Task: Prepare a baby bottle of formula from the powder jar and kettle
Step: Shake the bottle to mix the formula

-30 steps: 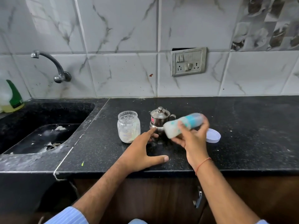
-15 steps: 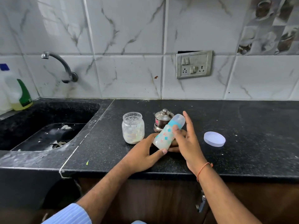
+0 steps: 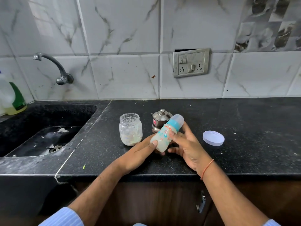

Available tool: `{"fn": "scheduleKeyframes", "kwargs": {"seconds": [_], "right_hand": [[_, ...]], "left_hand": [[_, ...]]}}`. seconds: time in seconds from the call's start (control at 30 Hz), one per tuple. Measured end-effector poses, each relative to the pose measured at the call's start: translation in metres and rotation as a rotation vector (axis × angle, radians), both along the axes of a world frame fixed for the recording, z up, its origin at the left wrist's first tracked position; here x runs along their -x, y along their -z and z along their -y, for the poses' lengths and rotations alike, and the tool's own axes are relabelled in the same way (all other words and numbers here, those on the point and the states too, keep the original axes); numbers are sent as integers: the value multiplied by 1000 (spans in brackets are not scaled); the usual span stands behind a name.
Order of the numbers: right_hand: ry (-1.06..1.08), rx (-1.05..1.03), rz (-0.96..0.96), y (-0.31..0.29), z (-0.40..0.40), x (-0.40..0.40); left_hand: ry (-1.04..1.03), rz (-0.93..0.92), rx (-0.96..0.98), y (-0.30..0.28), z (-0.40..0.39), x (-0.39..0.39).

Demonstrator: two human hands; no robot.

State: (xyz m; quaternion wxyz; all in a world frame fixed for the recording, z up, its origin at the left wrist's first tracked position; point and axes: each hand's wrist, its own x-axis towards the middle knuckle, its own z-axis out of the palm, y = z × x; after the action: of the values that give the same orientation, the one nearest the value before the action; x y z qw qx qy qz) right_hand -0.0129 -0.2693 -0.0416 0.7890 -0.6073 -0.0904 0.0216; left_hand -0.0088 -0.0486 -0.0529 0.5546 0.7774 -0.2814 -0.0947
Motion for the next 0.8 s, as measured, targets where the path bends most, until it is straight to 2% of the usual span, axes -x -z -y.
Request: {"fn": "scheduleKeyframes", "kwargs": {"seconds": [0.17, 0.3, 0.47, 0.57, 0.67, 0.8], "right_hand": [[59, 34, -3, -1, -6, 0], [103, 75, 16, -1, -11, 0], [95, 8, 5, -8, -11, 5], [46, -77, -59, -10, -8, 7], [-67, -91, -103, -10, -5, 10], [-120, -123, -138, -11, -8, 13]], "left_hand": [[-121, 200, -169, 7, 4, 0], [-154, 230, -172, 5, 4, 2], [-231, 314, -110, 4, 5, 8], [-295, 458, -55, 5, 7, 14], [-290, 560, -95, 5, 9, 19], [-260, 570, -137, 6, 10, 19]]}}
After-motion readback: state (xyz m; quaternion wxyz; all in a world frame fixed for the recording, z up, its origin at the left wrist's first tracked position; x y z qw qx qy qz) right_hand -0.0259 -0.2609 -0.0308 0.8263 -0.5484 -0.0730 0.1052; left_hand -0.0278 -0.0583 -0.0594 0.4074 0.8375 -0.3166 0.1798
